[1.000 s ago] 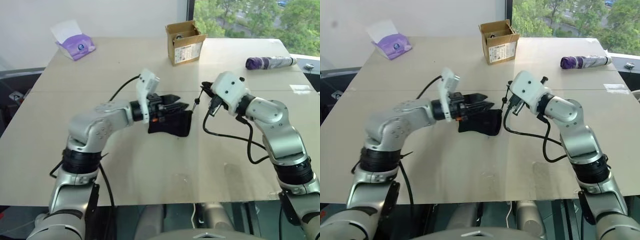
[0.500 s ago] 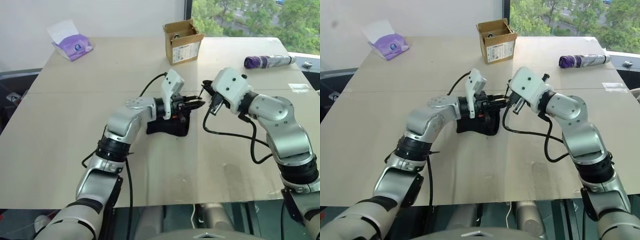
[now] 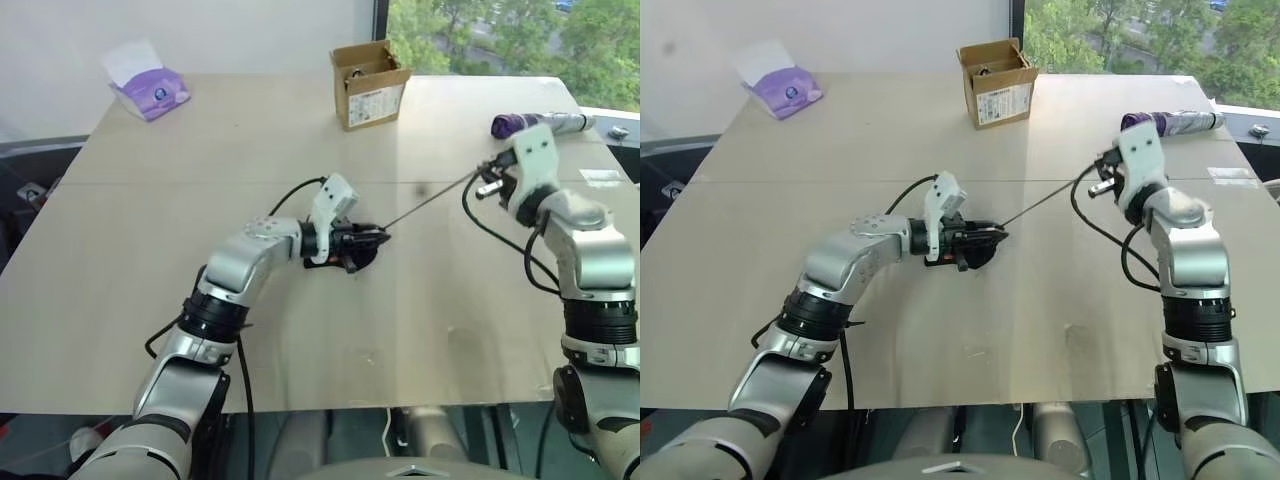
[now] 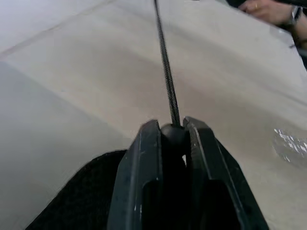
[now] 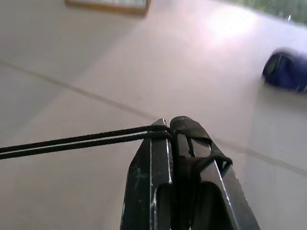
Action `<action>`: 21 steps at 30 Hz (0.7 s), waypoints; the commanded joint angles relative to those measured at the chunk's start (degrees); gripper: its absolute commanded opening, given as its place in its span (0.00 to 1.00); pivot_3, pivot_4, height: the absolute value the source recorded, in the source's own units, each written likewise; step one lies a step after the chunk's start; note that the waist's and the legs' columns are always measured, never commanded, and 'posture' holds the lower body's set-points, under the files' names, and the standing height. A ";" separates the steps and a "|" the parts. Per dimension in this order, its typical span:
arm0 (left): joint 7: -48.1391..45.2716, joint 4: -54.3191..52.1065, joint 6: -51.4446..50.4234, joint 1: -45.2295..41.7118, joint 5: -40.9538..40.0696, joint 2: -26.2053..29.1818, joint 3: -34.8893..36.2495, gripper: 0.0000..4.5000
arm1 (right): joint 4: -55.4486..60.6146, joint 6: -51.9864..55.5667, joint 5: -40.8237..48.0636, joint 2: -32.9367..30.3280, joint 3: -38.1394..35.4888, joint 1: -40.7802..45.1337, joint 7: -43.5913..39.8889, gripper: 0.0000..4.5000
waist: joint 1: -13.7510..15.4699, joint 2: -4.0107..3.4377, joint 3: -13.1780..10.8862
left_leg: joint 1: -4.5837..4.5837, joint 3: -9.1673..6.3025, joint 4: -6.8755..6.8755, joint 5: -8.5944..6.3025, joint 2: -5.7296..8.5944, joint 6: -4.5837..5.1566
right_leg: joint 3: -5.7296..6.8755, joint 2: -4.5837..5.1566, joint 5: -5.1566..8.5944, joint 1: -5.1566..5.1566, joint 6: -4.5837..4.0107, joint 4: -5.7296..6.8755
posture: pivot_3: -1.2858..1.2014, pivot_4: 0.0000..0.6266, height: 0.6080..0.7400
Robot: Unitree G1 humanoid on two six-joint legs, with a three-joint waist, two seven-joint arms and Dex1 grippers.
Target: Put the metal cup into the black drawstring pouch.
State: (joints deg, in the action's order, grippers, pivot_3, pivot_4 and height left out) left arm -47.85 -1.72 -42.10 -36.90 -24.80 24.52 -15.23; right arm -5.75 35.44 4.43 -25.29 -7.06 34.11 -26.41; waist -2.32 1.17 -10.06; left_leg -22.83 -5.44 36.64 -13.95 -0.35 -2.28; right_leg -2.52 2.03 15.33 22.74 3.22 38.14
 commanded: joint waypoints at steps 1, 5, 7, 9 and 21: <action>0.76 -1.89 -2.41 2.72 0.96 2.02 0.90 0.03 | -0.40 -4.00 -1.60 -4.65 -2.06 -2.24 0.88 0.00 | -0.10 -0.01 0.01 | 0.00 0.00 -0.01 0.00 -0.01 0.00 | 0.00 0.00 0.00 0.00 0.00 -0.01 | 0.52 0.24 1.00; 2.99 -3.53 1.20 3.56 1.63 0.24 1.95 0.03 | 4.23 -6.06 -1.28 -5.61 2.94 -7.04 -2.80 0.00 | -0.02 -0.03 0.02 | 0.02 0.05 0.01 -0.11 0.00 0.19 | -0.04 0.00 0.00 0.00 0.01 -0.01 | 0.52 0.24 1.00; 2.57 -6.36 -0.30 4.09 -2.31 -0.59 5.03 0.26 | 7.63 -4.83 0.83 -5.50 2.99 -9.65 -4.07 0.20 | -0.05 -0.03 0.02 | 0.04 0.05 0.07 -0.12 -0.01 0.21 | -0.03 0.00 0.00 -0.03 0.01 0.02 | 0.52 0.24 1.00; 4.77 -8.76 -1.13 4.55 -4.08 -1.62 8.13 0.45 | 11.63 -4.11 2.07 -5.93 2.55 -12.50 -4.78 0.40 | -0.05 -0.03 0.02 | 0.05 0.05 0.13 -0.13 -0.02 0.23 | -0.04 -0.01 0.00 -0.03 0.01 0.10 | 0.52 0.24 1.00; 19.41 -29.29 5.60 28.69 -4.14 -1.04 29.38 0.80 | 40.89 -17.85 8.55 -2.82 -8.81 -47.53 -6.09 0.96 | 0.26 -0.01 0.07 | 0.14 0.07 0.19 -0.17 -0.06 0.28 | -0.08 -0.01 0.01 -0.13 0.03 0.10 | 0.52 0.24 1.00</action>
State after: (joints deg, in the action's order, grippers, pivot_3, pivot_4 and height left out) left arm -27.94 -27.32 -38.97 -11.30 -28.81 22.84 11.59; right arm 31.79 21.34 11.78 -28.72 -12.67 -11.78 -32.73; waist -2.06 1.15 -9.99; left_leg -22.62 -5.33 36.83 -14.12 -0.41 -1.99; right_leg -2.65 2.02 15.34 22.54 3.25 38.24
